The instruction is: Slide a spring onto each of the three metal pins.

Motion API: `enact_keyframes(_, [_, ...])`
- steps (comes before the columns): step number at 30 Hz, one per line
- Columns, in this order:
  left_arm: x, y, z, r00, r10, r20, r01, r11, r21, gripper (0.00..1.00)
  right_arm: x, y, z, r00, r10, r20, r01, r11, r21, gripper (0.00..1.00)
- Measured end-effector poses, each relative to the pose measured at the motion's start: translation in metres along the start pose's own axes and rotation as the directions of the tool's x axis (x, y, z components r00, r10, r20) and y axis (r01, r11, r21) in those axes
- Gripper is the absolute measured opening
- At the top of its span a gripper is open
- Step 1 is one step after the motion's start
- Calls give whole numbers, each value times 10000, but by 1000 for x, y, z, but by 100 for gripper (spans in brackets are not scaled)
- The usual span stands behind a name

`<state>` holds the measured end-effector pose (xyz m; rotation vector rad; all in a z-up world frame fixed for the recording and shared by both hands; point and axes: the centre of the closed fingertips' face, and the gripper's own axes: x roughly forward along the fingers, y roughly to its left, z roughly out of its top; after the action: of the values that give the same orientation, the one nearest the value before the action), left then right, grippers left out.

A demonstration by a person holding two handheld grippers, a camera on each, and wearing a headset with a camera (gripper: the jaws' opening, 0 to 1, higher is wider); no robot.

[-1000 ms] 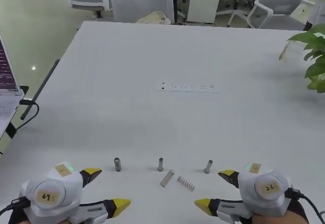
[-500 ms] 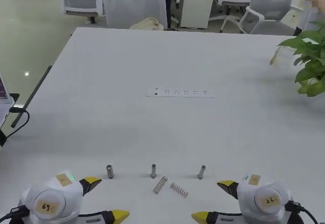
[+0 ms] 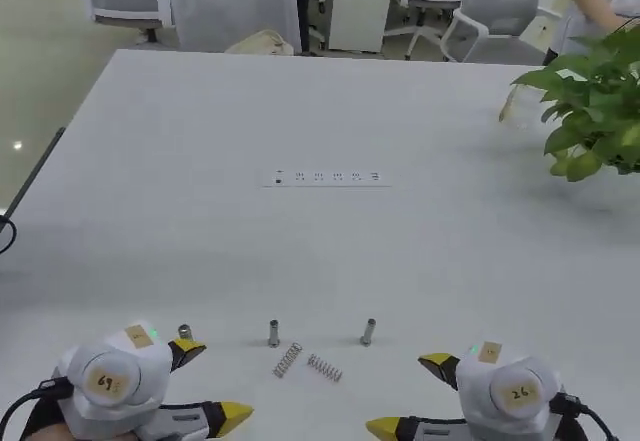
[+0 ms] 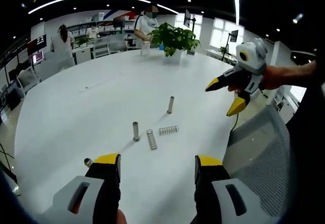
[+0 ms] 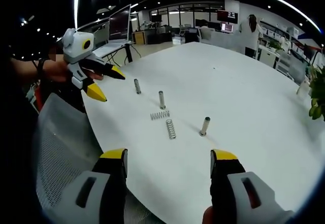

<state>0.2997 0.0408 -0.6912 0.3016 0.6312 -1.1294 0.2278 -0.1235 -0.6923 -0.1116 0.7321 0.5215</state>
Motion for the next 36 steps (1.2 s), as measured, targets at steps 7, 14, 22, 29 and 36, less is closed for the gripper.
enact_keyframes(7, [27,-4,1,9986,-445,-294,448,9989,116,53,-6,-3,-6,10000,-76,-43,76,9999,76,65])
enact_keyframes(14, [49,-2,0,9968,-637,-480,632,9979,-119,48,-8,-1,-9,9999,-92,-53,93,9998,193,65])
enact_keyframes(22, [71,4,-7,9952,-569,-801,535,9976,-442,39,-9,-1,-14,9999,-95,-71,98,9994,335,64])
enact_keyframes(29, [88,6,-14,9949,-299,-962,220,9964,-818,29,-10,-2,-18,9998,-121,-138,127,9990,431,63])
enact_keyframes(36, [101,7,-21,9927,-70,-1202,-44,9956,-941,21,-11,-5,-21,9997,-148,-186,157,9986,501,62])
